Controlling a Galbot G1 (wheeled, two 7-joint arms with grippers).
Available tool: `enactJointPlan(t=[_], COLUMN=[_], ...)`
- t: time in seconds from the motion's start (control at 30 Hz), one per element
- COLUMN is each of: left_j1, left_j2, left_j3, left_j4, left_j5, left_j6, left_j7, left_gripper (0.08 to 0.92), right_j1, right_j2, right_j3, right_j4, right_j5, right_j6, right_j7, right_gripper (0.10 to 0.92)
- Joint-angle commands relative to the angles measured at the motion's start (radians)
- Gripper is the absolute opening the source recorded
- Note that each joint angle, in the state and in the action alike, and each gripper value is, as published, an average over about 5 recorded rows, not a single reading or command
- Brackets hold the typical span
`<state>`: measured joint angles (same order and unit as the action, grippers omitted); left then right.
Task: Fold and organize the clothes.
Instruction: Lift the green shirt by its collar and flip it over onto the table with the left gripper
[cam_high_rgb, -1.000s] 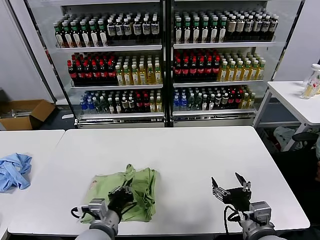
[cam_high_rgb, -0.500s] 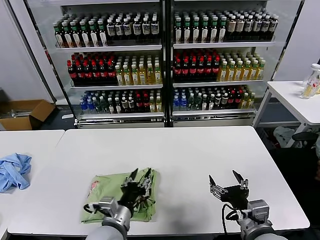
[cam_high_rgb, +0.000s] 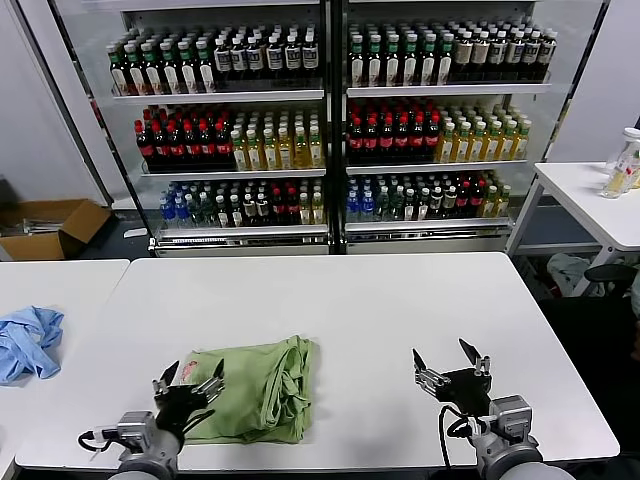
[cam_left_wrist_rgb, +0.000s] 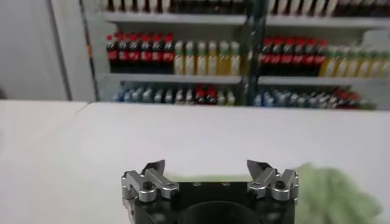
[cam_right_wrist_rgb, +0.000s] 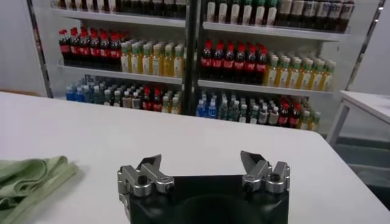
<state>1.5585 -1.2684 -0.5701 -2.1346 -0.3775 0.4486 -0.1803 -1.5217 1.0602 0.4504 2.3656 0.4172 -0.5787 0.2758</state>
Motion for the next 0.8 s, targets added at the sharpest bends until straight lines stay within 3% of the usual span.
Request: enactJointPlan(t=[0.03, 0.43, 0.8], left_j1=[0.028, -0.019, -0.022], left_j2=[0.020, 0.019, 0.015], left_j3=[-0.126, -0.109, -0.103], left_j4=[0.111, 0.179, 0.197], left_j5=[-0.069, -0.179, -0.250], left_j6=[0.016, 0.017, 0.016], left_j7=[0.046, 0.104, 0.131], left_gripper=[0.822, 0.793, 0.482], right_j1=[0.007, 0.020, 0.022], right_j2=[-0.002, -0.005, 0.001], right_j3=[-0.003, -0.001, 0.001], right_j4=[-0.004, -0.018, -0.023], right_j5=[0.001, 0.010, 0.011], right_j6=[0.000, 0.000, 0.000], right_j7=[0.000, 0.000, 0.000], right_gripper=[0.823, 0.823, 0.823])
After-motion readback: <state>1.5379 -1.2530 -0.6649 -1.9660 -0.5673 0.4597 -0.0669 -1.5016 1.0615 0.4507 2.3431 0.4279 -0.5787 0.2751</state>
